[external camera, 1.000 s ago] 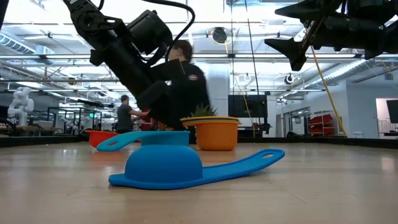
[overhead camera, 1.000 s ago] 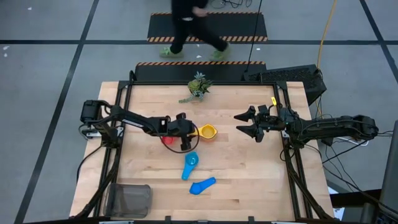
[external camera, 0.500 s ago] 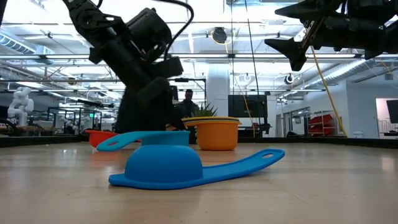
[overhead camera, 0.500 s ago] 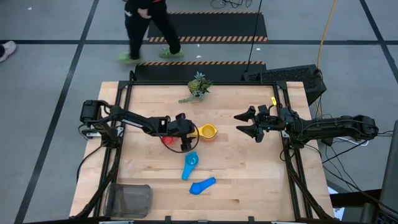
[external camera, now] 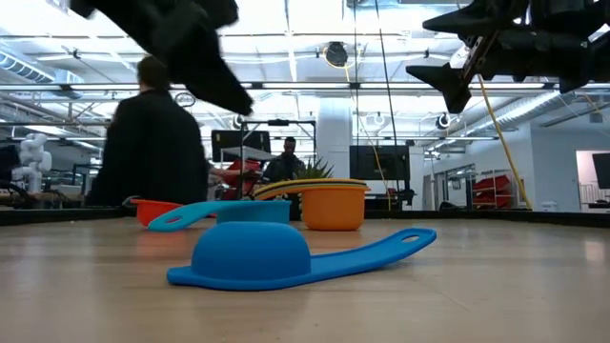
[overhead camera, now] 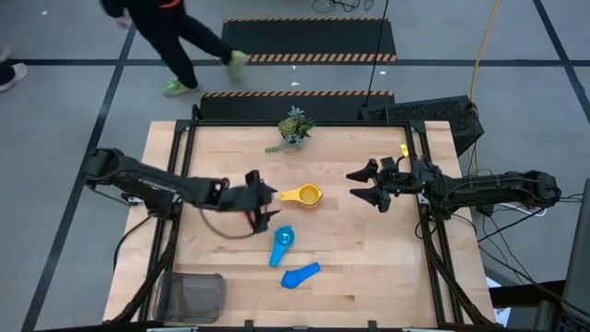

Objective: Nest measuring cups in basket
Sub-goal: Stack the top light blue measuring cup on top of the yellow measuring cup

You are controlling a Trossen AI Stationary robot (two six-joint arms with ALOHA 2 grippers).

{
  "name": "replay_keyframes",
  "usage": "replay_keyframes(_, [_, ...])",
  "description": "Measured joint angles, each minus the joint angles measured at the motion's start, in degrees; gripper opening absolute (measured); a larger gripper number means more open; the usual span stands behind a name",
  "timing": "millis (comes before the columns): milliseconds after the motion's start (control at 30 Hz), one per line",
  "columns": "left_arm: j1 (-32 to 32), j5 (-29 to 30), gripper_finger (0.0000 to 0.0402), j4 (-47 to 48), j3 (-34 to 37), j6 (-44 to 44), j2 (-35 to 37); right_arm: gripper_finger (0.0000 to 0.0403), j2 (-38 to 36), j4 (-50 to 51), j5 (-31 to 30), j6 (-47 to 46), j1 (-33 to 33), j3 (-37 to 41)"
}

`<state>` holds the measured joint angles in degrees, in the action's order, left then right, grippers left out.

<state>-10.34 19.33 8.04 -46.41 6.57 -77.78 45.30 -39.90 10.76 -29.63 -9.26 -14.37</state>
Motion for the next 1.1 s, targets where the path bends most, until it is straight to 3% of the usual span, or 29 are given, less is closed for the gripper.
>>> replay_keyframes(300, [-21.5, 19.0, 0.0288, 2.7, 0.1, -0.6, -3.2, 0.0308, 0.0, 2.2, -0.1, -1.2, 0.0, 0.0])
replay_keyframes(467, [-29.6, 29.3, 0.0286, 1.9, 0.1, -7.7, -8.4, 0.0308, 0.0, 3.5, -0.1, -2.7, 0.0, 0.0])
replay_keyframes(833, [-34.9, 28.8, 0.028, -19.6, -0.1, -18.9, -21.0, 0.0308, 0.0, 7.4, -7.6, -5.2, 6.6, 0.0])
replay_keyframes(933, [-35.2, 26.3, 0.028, -18.5, -2.0, -18.5, -22.3, 0.0308, 0.0, 7.5, -10.2, -5.9, 9.4, 0.0])
replay_keyframes(1100, [-34.7, 23.6, 0.028, -8.8, -9.2, -16.2, -23.5, 0.0308, 0.0, 7.0, -14.8, -5.9, 13.2, 0.0])
